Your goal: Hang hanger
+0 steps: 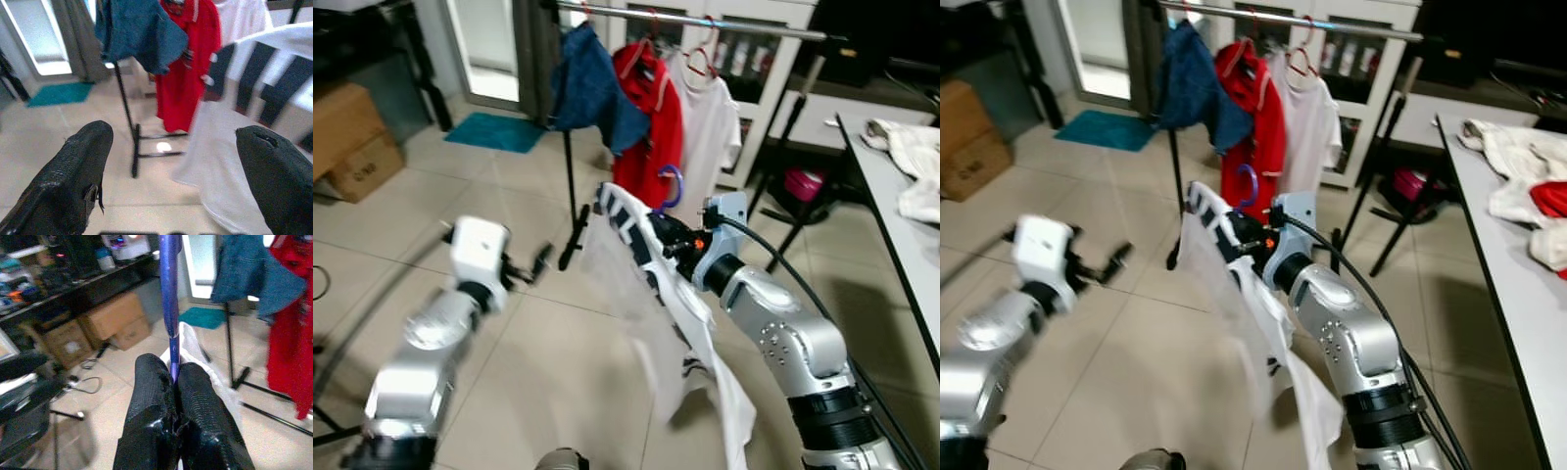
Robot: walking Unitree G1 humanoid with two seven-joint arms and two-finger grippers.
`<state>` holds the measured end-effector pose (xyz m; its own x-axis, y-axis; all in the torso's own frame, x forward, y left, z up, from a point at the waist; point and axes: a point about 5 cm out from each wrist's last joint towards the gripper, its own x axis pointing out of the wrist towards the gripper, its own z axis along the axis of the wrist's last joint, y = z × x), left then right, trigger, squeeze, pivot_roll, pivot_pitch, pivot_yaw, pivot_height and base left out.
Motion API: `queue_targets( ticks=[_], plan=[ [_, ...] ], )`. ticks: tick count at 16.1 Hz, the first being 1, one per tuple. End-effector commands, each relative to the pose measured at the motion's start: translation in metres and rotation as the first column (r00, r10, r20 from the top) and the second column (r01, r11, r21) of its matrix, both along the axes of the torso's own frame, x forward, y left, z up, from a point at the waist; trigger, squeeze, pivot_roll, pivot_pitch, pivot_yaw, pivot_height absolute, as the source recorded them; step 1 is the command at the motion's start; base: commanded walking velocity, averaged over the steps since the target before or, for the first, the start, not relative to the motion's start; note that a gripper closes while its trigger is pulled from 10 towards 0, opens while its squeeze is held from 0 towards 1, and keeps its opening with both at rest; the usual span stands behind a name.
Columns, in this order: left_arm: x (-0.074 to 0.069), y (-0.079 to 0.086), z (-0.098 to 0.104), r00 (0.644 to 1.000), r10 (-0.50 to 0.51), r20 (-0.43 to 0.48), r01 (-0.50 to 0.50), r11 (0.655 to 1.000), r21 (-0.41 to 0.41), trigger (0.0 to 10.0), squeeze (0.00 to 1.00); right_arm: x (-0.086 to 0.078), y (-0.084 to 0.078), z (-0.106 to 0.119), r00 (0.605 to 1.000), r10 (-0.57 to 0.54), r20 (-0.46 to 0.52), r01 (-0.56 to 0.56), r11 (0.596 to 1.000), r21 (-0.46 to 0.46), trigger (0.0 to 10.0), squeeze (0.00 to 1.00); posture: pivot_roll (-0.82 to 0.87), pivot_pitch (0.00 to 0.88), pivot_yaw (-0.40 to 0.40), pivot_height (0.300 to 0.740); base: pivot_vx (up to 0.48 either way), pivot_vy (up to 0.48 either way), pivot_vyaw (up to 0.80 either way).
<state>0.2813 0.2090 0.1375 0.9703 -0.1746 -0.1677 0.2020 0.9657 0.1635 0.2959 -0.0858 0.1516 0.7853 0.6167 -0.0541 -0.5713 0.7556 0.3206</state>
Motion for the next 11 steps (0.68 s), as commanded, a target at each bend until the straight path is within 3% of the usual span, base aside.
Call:
queue_targets(
  ticks=[1,3,4,5,6,7,11],
  plan=[
    [0.003,0.003,0.003,1.000,0.008,0.014,-0.009,1.000,0.019,10.0,1.00,-0.003,0.003,0.013,0.998,0.049,0.040,-0.050,0.998,0.029,10.0,0.00,0.00,0.000,-0.019,0.740,0.000,0.000,0.00],
    [0.011,0.007,0.005,1.000,0.000,0.010,0.000,1.000,0.026,10.0,1.00,-0.009,0.007,0.022,0.992,0.121,0.032,-0.124,0.985,0.121,10.0,0.00,0.00,0.000,-0.025,0.740,0.000,0.000,0.00],
    [0.015,0.007,0.002,1.000,-0.017,-0.008,0.017,1.000,-0.015,10.0,0.26,-0.013,0.009,0.027,0.985,0.168,0.039,-0.172,0.970,0.170,10.0,0.00,0.00,0.000,-0.025,0.740,0.000,0.000,0.00],
    [0.016,0.007,0.001,1.000,-0.022,-0.015,0.022,0.999,-0.026,10.0,0.26,-0.014,0.010,0.029,0.982,0.183,0.042,-0.188,0.965,0.184,10.0,0.00,0.00,0.000,-0.025,0.740,0.000,0.000,0.00],
    [0.022,0.008,-0.004,0.999,-0.030,-0.040,0.029,0.999,-0.022,10.0,0.00,-0.018,0.011,0.036,0.973,0.226,0.050,-0.232,0.943,0.237,10.0,0.00,0.00,0.000,-0.025,0.740,0.000,0.000,0.00],
    [0.030,0.011,-0.008,0.998,-0.035,-0.061,0.035,0.999,-0.007,10.0,0.00,-0.023,0.013,0.043,0.957,0.282,0.062,-0.287,0.913,0.290,10.0,0.00,-0.01,0.000,-0.021,0.740,0.000,0.000,0.00],
    [0.046,0.018,-0.003,0.999,0.000,-0.038,0.001,1.000,0.030,10.0,0.00,-0.033,0.012,0.050,0.935,0.348,0.071,-0.351,0.870,0.346,10.0,0.00,-0.02,0.000,-0.007,0.740,0.000,0.000,0.00]
  ],
)
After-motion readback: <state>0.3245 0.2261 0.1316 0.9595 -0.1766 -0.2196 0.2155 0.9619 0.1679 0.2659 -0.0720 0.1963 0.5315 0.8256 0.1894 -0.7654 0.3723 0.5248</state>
